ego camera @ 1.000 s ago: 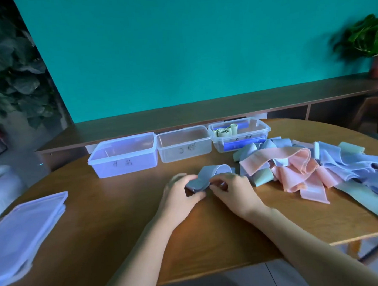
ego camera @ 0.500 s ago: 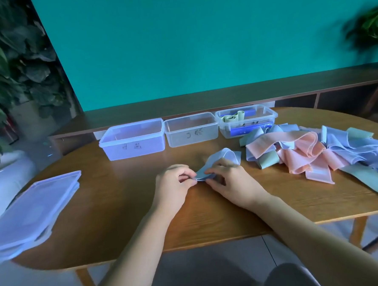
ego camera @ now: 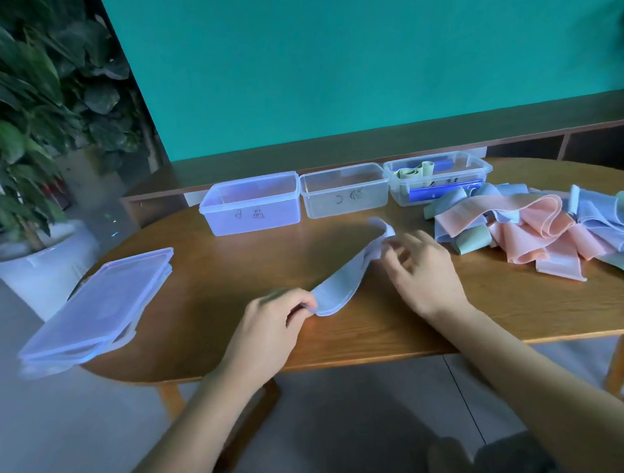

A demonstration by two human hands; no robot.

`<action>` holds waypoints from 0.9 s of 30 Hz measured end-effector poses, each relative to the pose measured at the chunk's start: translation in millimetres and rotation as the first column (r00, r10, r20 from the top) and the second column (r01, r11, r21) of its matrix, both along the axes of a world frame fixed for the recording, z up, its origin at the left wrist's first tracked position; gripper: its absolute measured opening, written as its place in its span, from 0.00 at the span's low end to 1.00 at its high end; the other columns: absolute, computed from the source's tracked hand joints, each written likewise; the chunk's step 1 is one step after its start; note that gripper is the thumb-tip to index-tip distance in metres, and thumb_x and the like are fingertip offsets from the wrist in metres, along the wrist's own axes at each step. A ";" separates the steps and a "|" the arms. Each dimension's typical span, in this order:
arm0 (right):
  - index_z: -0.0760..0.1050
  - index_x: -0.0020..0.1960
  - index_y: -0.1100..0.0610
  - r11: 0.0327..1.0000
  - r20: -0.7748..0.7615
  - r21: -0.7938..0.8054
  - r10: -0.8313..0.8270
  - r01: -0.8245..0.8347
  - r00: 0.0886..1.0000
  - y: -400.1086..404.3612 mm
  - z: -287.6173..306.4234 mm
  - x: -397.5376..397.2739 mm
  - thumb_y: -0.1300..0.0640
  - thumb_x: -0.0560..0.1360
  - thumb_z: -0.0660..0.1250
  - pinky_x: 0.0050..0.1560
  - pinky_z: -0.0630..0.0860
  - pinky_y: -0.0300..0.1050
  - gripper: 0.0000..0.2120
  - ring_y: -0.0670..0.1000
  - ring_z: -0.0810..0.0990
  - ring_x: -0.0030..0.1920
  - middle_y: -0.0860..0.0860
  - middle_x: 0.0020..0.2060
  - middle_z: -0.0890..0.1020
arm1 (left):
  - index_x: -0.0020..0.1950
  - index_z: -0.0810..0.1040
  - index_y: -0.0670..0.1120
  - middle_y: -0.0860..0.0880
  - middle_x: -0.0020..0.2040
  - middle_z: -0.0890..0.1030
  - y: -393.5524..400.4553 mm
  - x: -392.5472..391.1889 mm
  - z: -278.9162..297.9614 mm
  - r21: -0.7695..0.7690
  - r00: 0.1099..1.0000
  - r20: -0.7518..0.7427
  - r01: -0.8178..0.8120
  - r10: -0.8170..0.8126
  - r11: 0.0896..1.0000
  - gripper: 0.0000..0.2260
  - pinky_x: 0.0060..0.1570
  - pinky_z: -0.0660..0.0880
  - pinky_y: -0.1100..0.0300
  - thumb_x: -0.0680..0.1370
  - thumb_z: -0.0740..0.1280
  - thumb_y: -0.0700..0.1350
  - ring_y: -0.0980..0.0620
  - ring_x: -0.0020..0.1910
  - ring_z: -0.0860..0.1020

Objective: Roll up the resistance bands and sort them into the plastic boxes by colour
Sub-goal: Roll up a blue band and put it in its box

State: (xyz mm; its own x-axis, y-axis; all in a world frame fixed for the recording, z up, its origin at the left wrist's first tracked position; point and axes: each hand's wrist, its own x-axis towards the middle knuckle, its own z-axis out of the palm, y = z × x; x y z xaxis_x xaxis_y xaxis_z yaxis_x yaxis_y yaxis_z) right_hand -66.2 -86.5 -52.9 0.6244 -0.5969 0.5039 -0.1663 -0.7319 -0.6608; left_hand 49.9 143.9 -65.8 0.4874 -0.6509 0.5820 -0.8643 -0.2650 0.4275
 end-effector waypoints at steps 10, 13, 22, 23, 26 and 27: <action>0.60 0.78 0.42 0.995 -0.476 -0.094 -0.010 -0.040 0.879 -10.0 -3.2 21.8 0.23 0.75 0.45 0.73 0.58 0.60 0.38 0.61 0.64 0.75 0.55 0.74 0.70 | 0.49 0.82 0.48 0.59 0.51 0.84 10.5 -1.8 -3.5 -0.021 0.992 0.126 0.028 -0.025 0.999 0.09 0.46 0.80 0.56 0.75 0.73 0.34 0.59 0.49 0.83; 0.66 0.76 0.47 0.998 -0.400 -0.019 0.054 -0.068 0.915 -12.5 -4.0 35.4 0.28 0.77 0.56 0.69 0.67 0.54 0.34 0.57 0.71 0.70 0.51 0.71 0.74 | 0.49 0.84 0.47 0.59 0.51 0.84 11.6 -3.0 -2.5 -0.062 0.988 0.156 0.022 -0.012 0.998 0.10 0.47 0.80 0.57 0.74 0.74 0.33 0.59 0.49 0.82; 0.84 0.56 0.52 0.916 0.020 0.264 0.308 -0.302 0.951 -1.4 4.4 89.8 0.43 0.77 0.71 0.48 0.75 0.32 0.15 0.45 0.81 0.50 0.43 0.49 0.84 | 0.50 0.85 0.43 0.51 0.50 0.83 26.6 0.4 -12.4 -0.174 0.947 0.319 0.032 0.026 0.984 0.04 0.50 0.79 0.58 0.77 0.72 0.37 0.54 0.49 0.81; 0.85 0.52 0.51 0.874 0.086 0.336 0.343 -0.351 0.935 2.0 5.0 96.2 0.42 0.77 0.72 0.50 0.79 0.39 0.13 0.47 0.83 0.48 0.45 0.46 0.86 | 0.50 0.85 0.43 0.51 0.49 0.83 27.4 0.1 -12.1 -0.192 0.948 0.317 0.036 0.027 0.981 0.03 0.49 0.79 0.58 0.78 0.72 0.40 0.54 0.48 0.81; 0.84 0.46 0.56 0.712 0.283 0.518 0.380 -0.474 0.880 11.4 4.2 116.5 0.45 0.77 0.73 0.49 0.78 0.53 0.14 0.53 0.81 0.41 0.56 0.41 0.86 | 0.49 0.85 0.42 0.50 0.47 0.83 26.4 -2.6 -10.1 -0.220 0.944 0.329 0.054 0.022 0.974 0.04 0.48 0.79 0.57 0.78 0.74 0.42 0.52 0.46 0.81; 0.83 0.44 0.59 0.666 0.332 0.553 0.376 -0.501 0.865 13.3 4.3 121.8 0.47 0.77 0.72 0.48 0.77 0.53 0.15 0.54 0.80 0.40 0.58 0.40 0.84 | 0.49 0.85 0.42 0.50 0.47 0.83 25.3 -4.0 -9.1 -0.217 0.942 0.336 0.066 0.011 0.974 0.04 0.48 0.79 0.57 0.77 0.74 0.42 0.52 0.46 0.81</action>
State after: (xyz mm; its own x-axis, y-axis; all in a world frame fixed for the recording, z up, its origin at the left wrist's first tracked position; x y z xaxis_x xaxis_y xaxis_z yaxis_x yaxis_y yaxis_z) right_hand 55.7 -73.1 -48.7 0.8329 -0.4875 0.2620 0.2313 -0.1235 -0.9650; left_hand 45.9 169.2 -75.0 0.2244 -0.4965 0.8385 -0.9724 -0.1711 0.1589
